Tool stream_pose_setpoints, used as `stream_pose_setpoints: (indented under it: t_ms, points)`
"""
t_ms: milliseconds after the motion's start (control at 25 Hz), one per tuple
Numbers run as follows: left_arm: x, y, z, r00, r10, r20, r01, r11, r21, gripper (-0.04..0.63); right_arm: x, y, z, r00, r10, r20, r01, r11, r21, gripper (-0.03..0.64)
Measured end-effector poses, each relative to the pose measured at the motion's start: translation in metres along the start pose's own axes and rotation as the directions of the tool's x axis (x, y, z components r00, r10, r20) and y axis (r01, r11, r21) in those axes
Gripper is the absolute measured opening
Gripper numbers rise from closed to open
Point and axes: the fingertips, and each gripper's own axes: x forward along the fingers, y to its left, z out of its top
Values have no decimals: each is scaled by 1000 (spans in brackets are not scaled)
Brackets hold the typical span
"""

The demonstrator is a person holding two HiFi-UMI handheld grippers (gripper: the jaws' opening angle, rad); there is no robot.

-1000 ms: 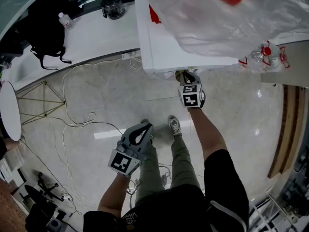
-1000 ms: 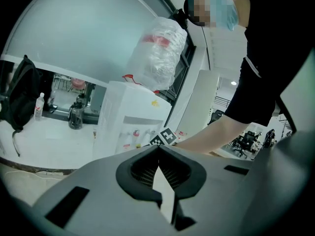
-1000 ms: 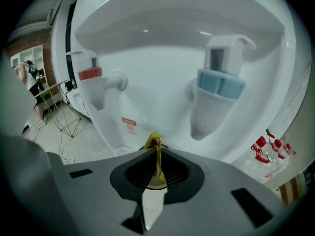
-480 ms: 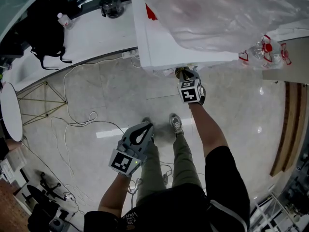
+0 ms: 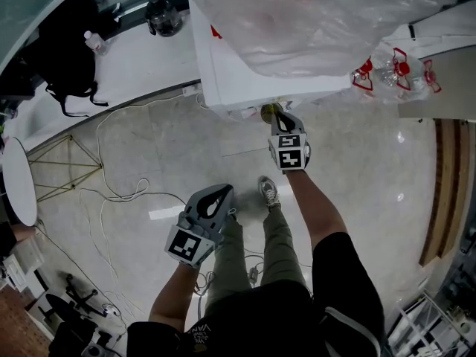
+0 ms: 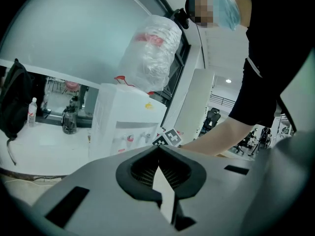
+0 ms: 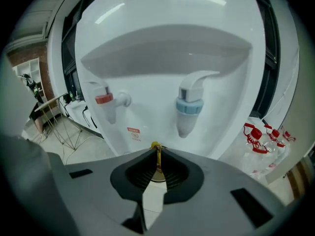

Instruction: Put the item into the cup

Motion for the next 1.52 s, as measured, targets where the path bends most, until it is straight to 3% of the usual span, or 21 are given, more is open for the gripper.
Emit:
stream_pose_setpoints:
  t_ms: [800, 1360, 1520]
  points:
    - [12, -53, 53, 993, -122, 7, 120, 987, 108, 20, -161, -4, -2, 989, -36, 140, 12, 985, 169, 49]
    - [-6, -98, 102, 989, -143, 43, 135, 978, 161, 20, -288, 2, 58, 949, -33, 313, -37, 976, 214, 48]
    - [-17, -103, 108, 993, -117, 17, 112, 980, 166, 20, -318, 1, 75, 934, -45, 355, -45, 969, 242, 48]
